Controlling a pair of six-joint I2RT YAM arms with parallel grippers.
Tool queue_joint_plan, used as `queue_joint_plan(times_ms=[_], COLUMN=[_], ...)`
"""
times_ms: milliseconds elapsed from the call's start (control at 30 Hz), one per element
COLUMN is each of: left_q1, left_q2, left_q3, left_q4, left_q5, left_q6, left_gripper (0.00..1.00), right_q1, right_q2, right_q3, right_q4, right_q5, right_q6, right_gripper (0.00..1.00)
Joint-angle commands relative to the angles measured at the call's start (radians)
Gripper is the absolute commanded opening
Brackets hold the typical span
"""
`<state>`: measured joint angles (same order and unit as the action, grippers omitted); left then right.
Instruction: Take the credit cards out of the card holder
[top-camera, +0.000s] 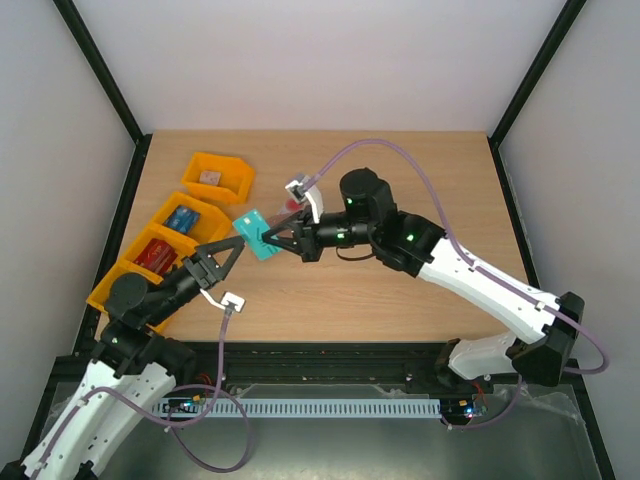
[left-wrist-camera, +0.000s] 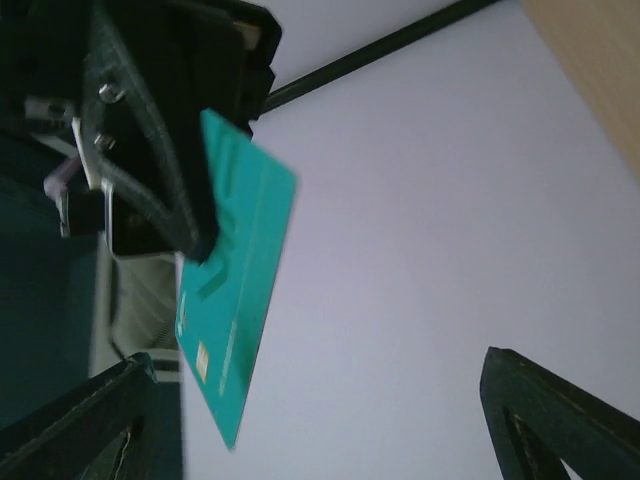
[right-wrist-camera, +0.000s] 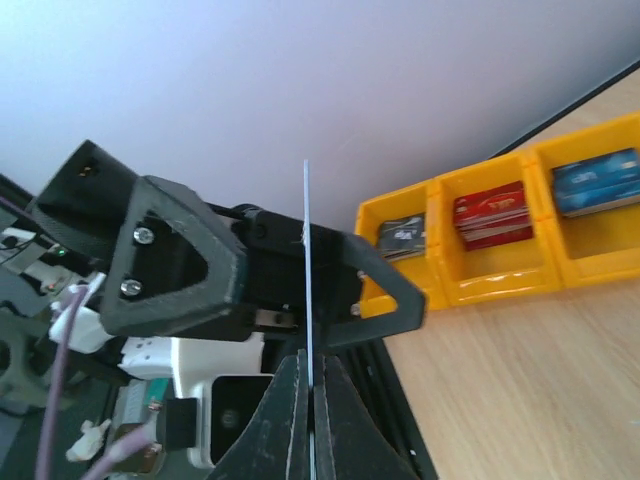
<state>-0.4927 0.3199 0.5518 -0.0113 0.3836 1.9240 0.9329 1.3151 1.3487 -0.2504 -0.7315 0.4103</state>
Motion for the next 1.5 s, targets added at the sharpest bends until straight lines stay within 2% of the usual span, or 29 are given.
queue_joint_plan(times_ms=[0, 167, 200, 333, 367, 400, 500, 533, 633, 700, 800, 900, 1000, 1167, 1267, 1467], left_q1=[0.002, 0.002, 0.002, 0.002, 0.002, 0.002, 0.003, 0.002, 0.003, 0.004, 0.018, 0.053, 0.101, 0.127, 0.135, 0.135], left_q2=[-0.032, -0.028, -0.028, -0.048, -0.081, -0.094, -0.103, -0.092, 0.054, 0.186, 0.334, 0.399, 0.398, 0.453, 0.503, 0.525], left_q3=[-0.048, -0.047, -0.042, -0.039, -0.037, -0.032, 0.008, 0.012, 0.012, 0.063, 0.171, 0.192, 0.169, 0.182, 0.203, 0.193], left_q4=[0.214, 0.213, 0.203, 0.14, 0.112, 0.055, -0.184, -0.253, -0.34, -0.402, -0.535, -0.52, -0.48, -0.589, -0.609, -0.549], left_q5=[0.052, 0.015, 0.014, 0.025, 0.02, 0.006, -0.146, -0.238, -0.595, -0.727, -0.74, -0.76, -0.753, -0.753, -0.724, -0.751], left_q6=[0.198, 0.136, 0.125, 0.109, 0.101, 0.083, -0.004, -0.06, -0.348, -0.596, -0.844, -0.942, -0.98, -1.047, -1.091, -1.064], left_gripper=[0.82, 0.62, 0.55, 0.06, 0.03, 0.02, 0.02, 0.02, 0.02, 0.02, 0.02, 0.02, 0.02, 0.02, 0.02, 0.02], right_q1=[0.028, 0.054, 0.058, 0.061, 0.06, 0.06, 0.042, 0.03, 0.015, 0.015, 0.016, 0.017, 0.017, 0.028, 0.034, 0.038], right_q2=[0.031, 0.074, 0.082, 0.108, 0.109, 0.104, 0.087, 0.081, 0.081, 0.108, 0.151, 0.186, 0.255, 0.468, 0.572, 0.717], right_q3=[-0.019, -0.001, 0.0, 0.011, 0.011, 0.012, 0.009, 0.001, -0.046, -0.085, -0.176, -0.256, -0.296, -0.252, -0.237, -0.213], right_q4=[0.114, 0.12, 0.124, 0.132, 0.132, 0.122, 0.043, 0.015, -0.061, -0.08, -0.023, 0.102, 0.199, 0.273, 0.322, 0.451], right_q5=[-0.048, -0.074, -0.076, -0.08, -0.07, -0.037, 0.145, 0.236, 0.574, 0.731, 0.804, 0.748, 0.715, 0.795, 0.879, 1.039], right_q6=[0.057, 0.06, 0.059, 0.051, 0.041, 0.022, -0.067, -0.092, -0.234, -0.348, -0.542, -0.728, -0.896, -1.049, -1.131, -1.217], right_gripper=[0.02, 0.02, 0.02, 0.02, 0.02, 0.03, 0.31, 0.36, 0.39, 0.43, 0.46, 0.52, 0.58, 0.68, 0.69, 0.63])
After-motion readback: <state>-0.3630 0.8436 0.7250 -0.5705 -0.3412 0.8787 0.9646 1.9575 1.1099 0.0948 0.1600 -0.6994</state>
